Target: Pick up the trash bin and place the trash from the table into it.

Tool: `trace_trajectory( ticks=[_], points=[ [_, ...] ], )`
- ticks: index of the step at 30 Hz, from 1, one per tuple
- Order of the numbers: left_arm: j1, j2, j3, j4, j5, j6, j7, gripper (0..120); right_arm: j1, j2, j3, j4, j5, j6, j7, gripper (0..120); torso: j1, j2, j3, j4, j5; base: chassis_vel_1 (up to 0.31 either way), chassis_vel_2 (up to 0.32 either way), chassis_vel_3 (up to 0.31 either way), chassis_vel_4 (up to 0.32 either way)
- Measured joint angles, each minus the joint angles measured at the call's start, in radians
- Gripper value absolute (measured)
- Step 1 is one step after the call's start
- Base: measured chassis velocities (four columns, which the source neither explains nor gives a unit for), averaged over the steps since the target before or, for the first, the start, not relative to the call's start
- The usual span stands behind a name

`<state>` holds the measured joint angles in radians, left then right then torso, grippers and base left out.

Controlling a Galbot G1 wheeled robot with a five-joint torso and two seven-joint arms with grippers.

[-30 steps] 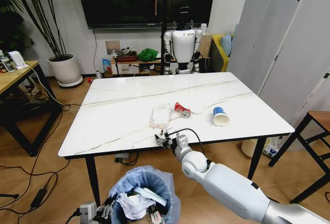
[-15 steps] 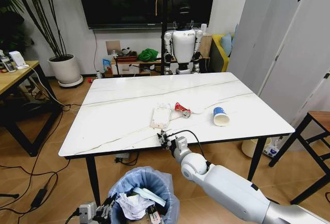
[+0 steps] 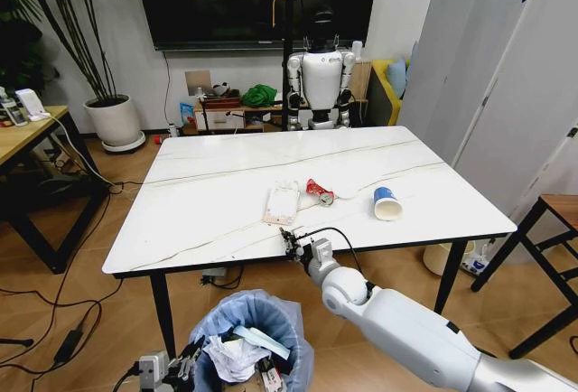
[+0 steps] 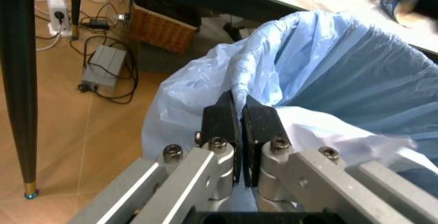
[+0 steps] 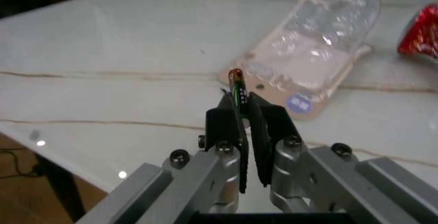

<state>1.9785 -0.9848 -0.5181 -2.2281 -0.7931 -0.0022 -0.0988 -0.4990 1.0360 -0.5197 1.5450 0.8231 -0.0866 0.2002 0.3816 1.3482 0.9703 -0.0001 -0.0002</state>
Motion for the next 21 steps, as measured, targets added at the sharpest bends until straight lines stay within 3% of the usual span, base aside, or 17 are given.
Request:
trace_trajectory(
  ticks=[5,8,9,14,21],
  points=[
    [-0.003,-0.002,0.001,0.002,-0.003,0.000,0.000,0,-0.001,-0.073,-0.003,0.104,-0.003,0.127,-0.168,1,0.000,0.000,0.000,0.0001,0.0004,0.000,0.000,0.000,0.000],
    [-0.007,-0.001,0.001,0.004,-0.007,0.000,0.000,0,-0.007,-0.121,-0.006,0.137,-0.017,0.231,-0.370,1,0.000,0.000,0.000,0.0001,0.0004,0.000,0.000,0.000,0.000],
    [-0.007,-0.001,0.001,0.004,-0.007,0.000,0.000,0,-0.007,-0.121,-0.006,0.137,-0.017,0.231,-0.370,1,0.000,0.000,0.000,0.0001,0.0004,0.000,0.000,0.000,0.000],
    [-0.011,0.001,-0.002,0.004,-0.013,0.003,-0.005,0,-0.035,-0.171,-0.014,0.162,-0.086,0.313,-0.632,1,0.000,0.000,0.000,0.0000,0.0004,0.000,0.000,0.000,0.000],
    [-0.014,-0.002,-0.003,0.004,-0.016,0.007,-0.011,0,-0.069,-0.188,-0.018,0.172,-0.147,0.360,-0.826,1,0.000,0.000,0.000,0.0001,0.0002,0.000,0.000,0.000,0.000]
  ],
)
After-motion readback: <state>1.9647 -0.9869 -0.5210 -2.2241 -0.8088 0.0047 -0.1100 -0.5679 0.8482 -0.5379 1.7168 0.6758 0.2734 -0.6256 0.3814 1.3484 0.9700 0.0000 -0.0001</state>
